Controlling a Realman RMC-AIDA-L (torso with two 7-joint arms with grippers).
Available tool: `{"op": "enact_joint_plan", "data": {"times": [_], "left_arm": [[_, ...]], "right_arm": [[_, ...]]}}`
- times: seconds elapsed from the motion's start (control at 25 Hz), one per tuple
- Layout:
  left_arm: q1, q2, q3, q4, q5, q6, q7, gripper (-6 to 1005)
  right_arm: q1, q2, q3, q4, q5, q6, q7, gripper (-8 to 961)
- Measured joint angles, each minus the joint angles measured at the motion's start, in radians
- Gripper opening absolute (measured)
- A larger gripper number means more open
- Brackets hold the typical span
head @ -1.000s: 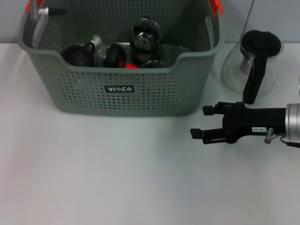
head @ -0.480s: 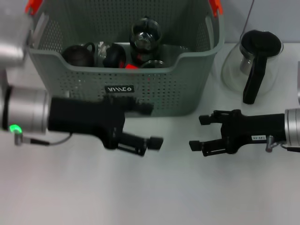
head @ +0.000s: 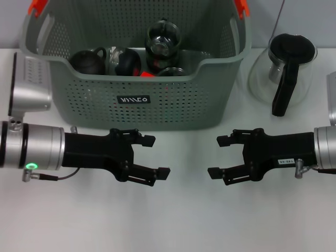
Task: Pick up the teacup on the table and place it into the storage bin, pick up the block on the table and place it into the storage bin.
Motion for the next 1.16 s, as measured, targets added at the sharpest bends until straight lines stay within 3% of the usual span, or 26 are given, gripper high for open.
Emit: {"op": "enact_joint_plan", "data": {"times": [0.56, 1.16], "left_arm": [[-0.032, -0.013, 0.03, -0.074, 0.002, -0.105, 0.031, 950], [-0.04, -0.012, 0.033, -0.094, 0.004, -0.121, 0.032, 950]], "right_arm": [[-0.014, 0.002, 0.028, -0.001, 0.001, -0.014, -0.081, 945], [-0.012, -0.004, 0.04, -0.001, -0.001, -0.017, -0.111, 940]]}}
